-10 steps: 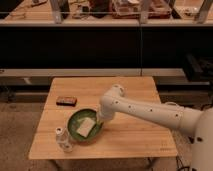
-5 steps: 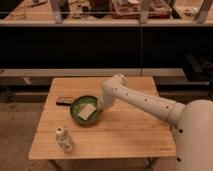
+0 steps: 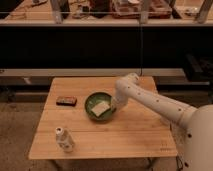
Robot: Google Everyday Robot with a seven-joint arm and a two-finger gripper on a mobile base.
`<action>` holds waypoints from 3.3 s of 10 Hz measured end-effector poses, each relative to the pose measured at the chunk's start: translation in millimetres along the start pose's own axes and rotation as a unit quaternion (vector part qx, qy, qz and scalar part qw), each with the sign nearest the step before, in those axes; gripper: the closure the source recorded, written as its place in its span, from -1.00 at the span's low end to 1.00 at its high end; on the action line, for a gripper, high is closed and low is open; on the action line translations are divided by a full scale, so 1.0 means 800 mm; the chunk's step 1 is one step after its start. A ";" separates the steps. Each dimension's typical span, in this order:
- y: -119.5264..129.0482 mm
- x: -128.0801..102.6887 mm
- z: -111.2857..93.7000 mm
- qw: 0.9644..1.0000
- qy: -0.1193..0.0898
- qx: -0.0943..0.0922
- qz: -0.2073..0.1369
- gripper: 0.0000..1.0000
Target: Drag the ceramic bowl in a circle
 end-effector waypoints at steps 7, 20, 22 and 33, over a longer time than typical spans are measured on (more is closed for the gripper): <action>0.056 -0.081 -0.058 0.999 0.017 -0.033 -0.022 1.00; -0.109 -0.046 0.005 0.992 -0.035 0.021 -0.116 1.00; -0.082 -0.011 0.006 0.996 -0.030 0.014 -0.084 1.00; 0.088 -0.138 -0.071 0.998 -0.011 -0.062 -0.007 1.00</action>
